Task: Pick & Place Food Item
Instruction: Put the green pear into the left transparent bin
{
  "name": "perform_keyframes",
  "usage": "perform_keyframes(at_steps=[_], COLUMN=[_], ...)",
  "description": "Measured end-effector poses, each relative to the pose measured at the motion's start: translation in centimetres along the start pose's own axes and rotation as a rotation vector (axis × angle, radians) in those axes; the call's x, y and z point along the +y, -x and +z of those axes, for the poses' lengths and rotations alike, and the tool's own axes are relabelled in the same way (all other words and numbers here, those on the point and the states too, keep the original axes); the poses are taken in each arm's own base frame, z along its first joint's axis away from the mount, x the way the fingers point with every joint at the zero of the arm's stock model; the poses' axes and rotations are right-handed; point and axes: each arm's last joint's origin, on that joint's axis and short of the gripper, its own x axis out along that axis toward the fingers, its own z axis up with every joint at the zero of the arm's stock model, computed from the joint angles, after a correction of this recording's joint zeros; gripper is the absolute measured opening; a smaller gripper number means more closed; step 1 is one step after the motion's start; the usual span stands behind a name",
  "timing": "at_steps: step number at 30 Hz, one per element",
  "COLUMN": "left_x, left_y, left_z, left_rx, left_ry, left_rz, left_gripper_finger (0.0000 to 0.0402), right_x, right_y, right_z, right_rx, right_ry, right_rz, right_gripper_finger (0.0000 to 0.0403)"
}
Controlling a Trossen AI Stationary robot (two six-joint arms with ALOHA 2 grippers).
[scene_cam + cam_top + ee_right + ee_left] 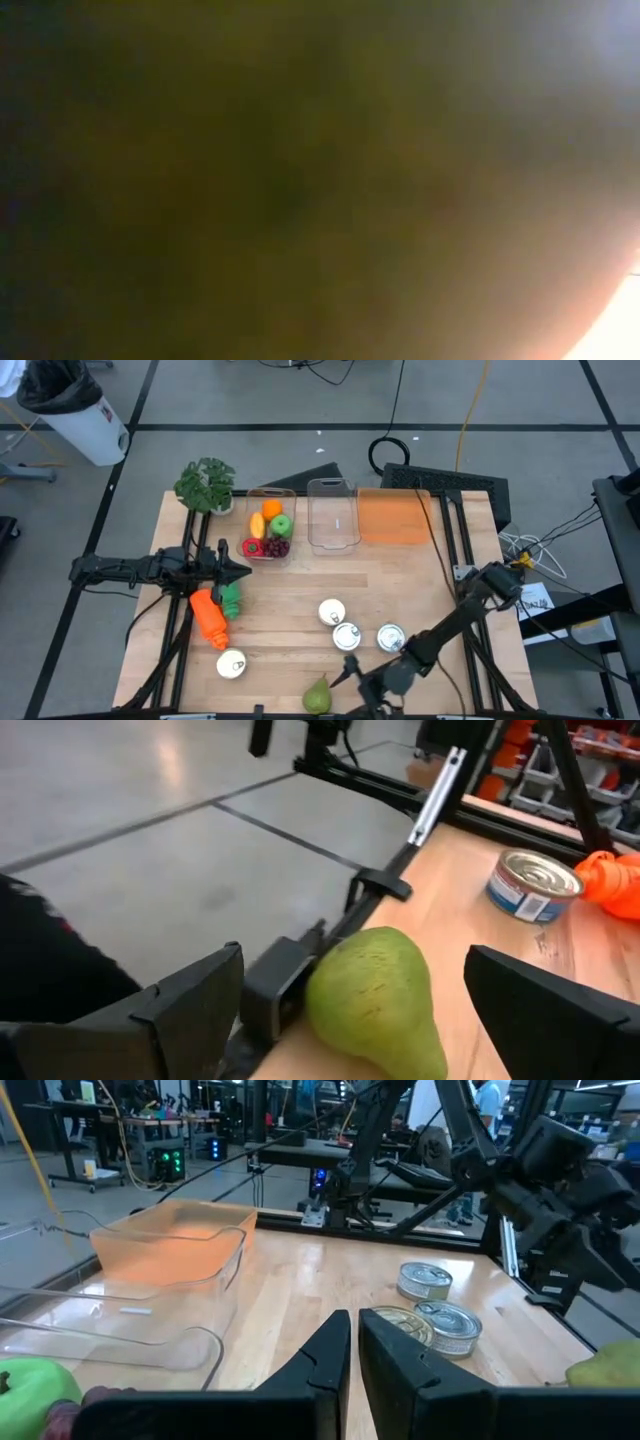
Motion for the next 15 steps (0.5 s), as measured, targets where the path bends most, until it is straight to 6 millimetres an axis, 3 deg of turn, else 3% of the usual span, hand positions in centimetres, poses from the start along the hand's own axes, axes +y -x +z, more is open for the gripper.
perform_keyframes(at_steps=[6, 15], left_x=[0.0, 0.0], left_y=[0.0, 0.0], left_z=[0.0, 0.0], left_rx=[-0.001, -0.001], left_ry=[0.0, 0.0], left_rz=[0.0, 0.0], left_gripper_finger=[0.0035, 0.0035], right_x=[-1.3, -2.8], right_y=[-1.8, -2.7], right_z=[-1.7, -3.1], right_rx=[0.046, 0.075], right_ry=[0.042, -0.033], right_rz=[-0.032, 0.007], right_gripper_finger=[0.0359, 0.0359])
